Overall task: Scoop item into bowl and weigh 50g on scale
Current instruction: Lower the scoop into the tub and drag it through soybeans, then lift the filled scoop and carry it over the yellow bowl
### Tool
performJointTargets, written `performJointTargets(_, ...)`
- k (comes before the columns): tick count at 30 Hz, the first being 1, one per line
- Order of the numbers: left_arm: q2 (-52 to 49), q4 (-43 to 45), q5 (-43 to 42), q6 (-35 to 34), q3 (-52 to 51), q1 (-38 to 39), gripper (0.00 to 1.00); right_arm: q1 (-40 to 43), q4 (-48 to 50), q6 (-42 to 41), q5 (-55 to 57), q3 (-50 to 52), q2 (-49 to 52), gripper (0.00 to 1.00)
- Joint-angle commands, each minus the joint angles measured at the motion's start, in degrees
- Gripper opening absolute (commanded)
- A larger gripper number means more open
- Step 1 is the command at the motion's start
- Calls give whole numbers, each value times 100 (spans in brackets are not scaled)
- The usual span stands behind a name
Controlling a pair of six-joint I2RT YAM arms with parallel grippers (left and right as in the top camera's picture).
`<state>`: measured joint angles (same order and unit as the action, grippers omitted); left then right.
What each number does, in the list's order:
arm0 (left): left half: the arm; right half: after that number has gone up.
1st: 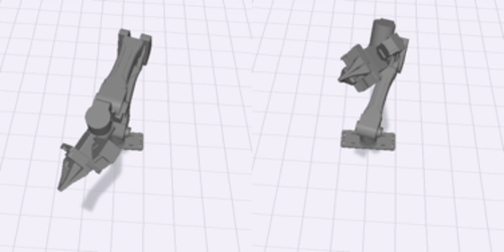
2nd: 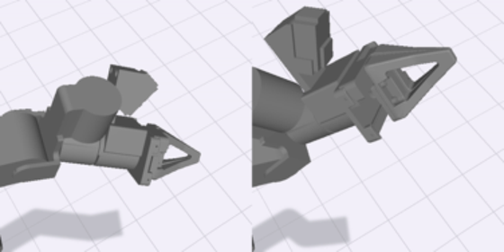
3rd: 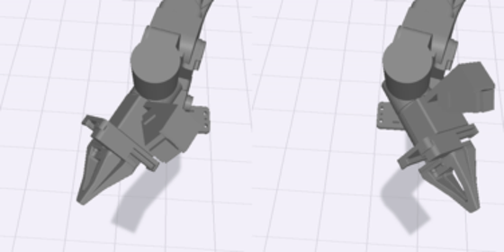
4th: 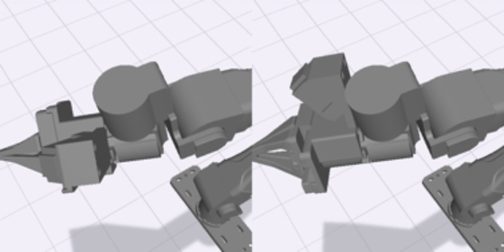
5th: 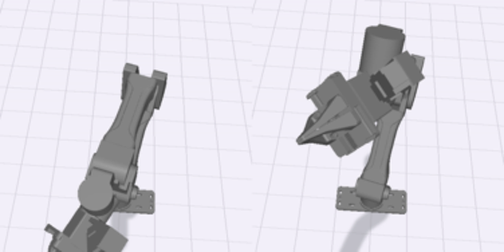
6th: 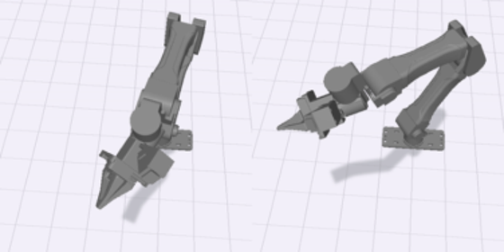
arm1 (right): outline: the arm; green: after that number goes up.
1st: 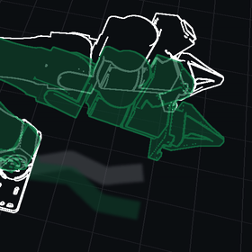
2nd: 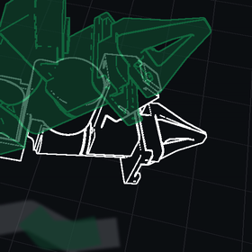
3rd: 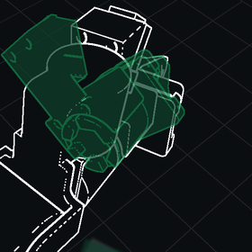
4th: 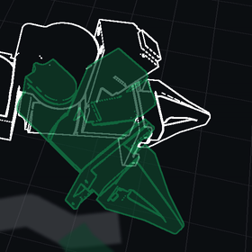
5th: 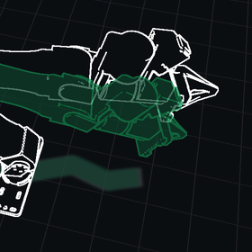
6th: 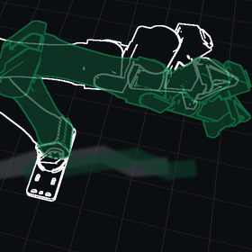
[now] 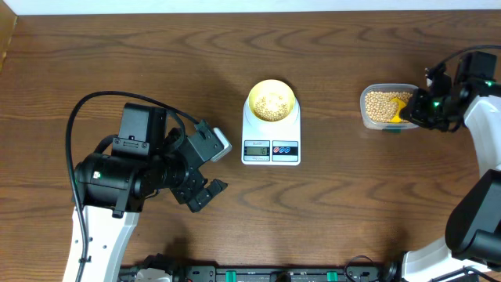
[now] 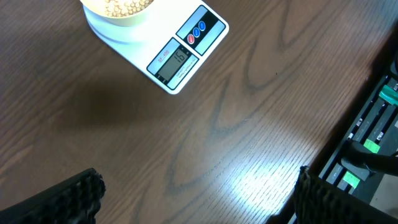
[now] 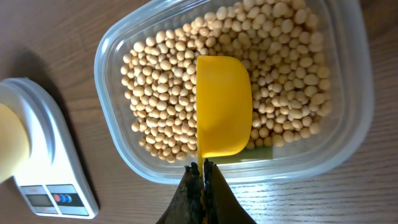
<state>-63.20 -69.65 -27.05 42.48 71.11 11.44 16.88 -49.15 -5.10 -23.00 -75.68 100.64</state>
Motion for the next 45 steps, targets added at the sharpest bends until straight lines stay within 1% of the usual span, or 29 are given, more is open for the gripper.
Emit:
performJointTargets(1, 33, -17, -11, 101, 111, -24, 99, 223, 15, -109, -487, -39, -90, 1)
performJointTargets(13, 33, -17, -11, 101, 111, -24, 99, 953, 11, -173, -1644, -39, -90, 1)
performJointTargets(24, 33, -17, -11, 101, 111, -24, 99, 1364, 7, -306, -2520, -39, -90, 1)
performJointTargets(30, 33, -17, -11, 101, 111, -24, 99, 1355, -4, -308, -3069, -39, -90, 1)
performJointTargets(37, 33, -17, -11, 101, 111, -24, 99, 1211, -166, -326, -3388, -39, -90, 1)
performJointTargets(41, 33, -17, -11, 101, 111, -24, 99, 1005, -160, -479, -3515, -39, -90, 1)
performJointTargets(45, 33, -17, -11, 101, 111, -24, 99, 621, -140, -581, -3526, -39, -90, 1)
